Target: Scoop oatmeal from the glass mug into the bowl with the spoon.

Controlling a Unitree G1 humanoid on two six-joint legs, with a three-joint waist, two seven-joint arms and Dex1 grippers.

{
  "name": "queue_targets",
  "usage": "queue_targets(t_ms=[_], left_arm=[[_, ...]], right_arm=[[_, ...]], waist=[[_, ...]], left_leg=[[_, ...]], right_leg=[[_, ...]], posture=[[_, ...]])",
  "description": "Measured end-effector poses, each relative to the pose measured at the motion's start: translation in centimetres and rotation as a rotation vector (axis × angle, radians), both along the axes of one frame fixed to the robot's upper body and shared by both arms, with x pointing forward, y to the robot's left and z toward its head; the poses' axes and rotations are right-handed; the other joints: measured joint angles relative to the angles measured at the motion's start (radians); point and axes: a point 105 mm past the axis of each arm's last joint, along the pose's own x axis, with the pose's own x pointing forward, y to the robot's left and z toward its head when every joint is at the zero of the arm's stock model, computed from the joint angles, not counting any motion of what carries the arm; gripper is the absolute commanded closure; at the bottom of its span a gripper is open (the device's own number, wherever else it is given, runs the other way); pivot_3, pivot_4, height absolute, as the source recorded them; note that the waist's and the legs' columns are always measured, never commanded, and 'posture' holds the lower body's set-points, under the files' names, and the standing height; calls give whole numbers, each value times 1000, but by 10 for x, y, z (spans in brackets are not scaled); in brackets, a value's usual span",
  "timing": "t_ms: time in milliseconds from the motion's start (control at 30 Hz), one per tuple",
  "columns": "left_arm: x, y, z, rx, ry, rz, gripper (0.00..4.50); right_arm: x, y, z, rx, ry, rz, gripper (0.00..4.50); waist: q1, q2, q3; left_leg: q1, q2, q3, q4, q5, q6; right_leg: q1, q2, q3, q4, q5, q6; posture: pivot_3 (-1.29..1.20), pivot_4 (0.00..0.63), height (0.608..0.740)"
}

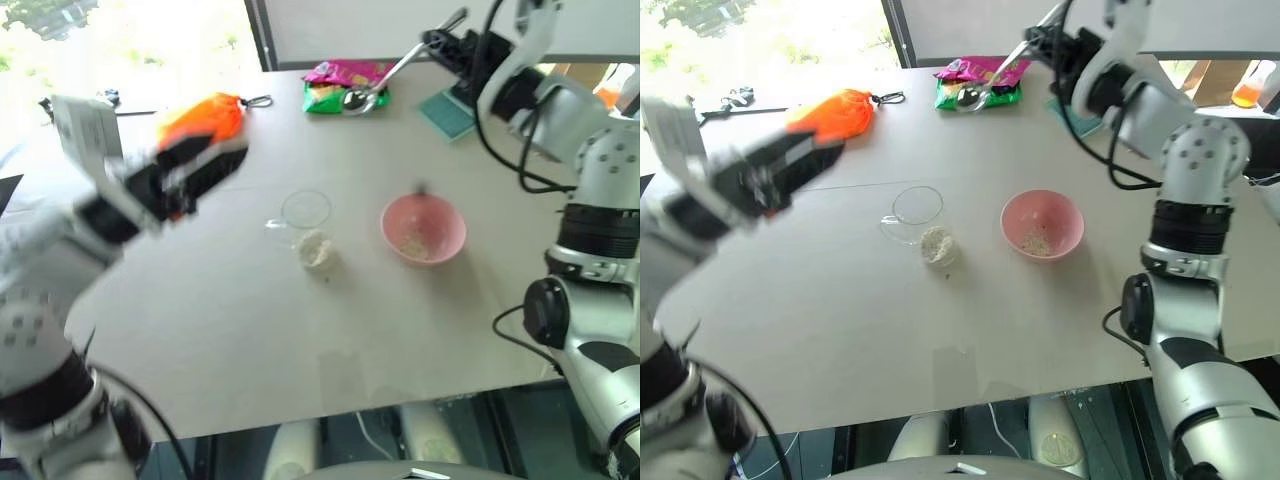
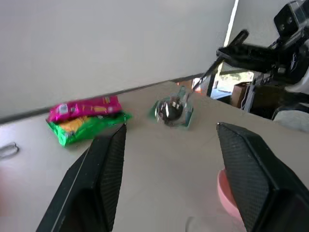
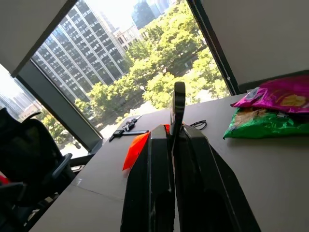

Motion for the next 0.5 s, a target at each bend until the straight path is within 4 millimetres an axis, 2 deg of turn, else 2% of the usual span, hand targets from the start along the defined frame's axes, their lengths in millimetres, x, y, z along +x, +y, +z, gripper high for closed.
queue_targets(t_ms=[67,167,233,267,300,500], left_arm=[[-20,8,-42,-49,142,40,1479],[-31,8,-57,-36,181,67,1479],[-35,5,-58,-6,150,91,1479],[-39,-4,-76,27,167,118,1479],[-31,-9,-88,63,178,141,1479],[2,-15,-112,131,163,229,1479]], right_arm=[[2,-16,0,7,0,-42,4500],[2,-18,-2,10,5,-43,4500],[2,-17,-8,8,23,-34,4500],[2,-17,-14,6,40,-32,4500],[1,-19,-20,-1,56,-35,4500],[-7,-18,-15,-13,31,-40,4500]], waist=[[3,0,0],[8,0,0],[25,1,0],[34,4,-2],[49,4,-2],[62,4,-2]], left_leg=[[0,0,1,-1,0,0],[2,1,1,-1,0,0],[2,1,0,1,0,0],[6,0,3,2,-1,2],[4,0,1,4,-2,4],[2,-1,1,4,-1,2]], right_leg=[[0,0,0,0,0,0],[1,0,0,1,0,0],[1,1,0,3,0,0],[5,0,3,3,0,0],[4,1,1,3,1,1],[3,1,1,2,1,0]], posture=[[0,150,740],[0,150,740],[0,150,740],[0,150,740],[0,150,740],[0,150,740]])
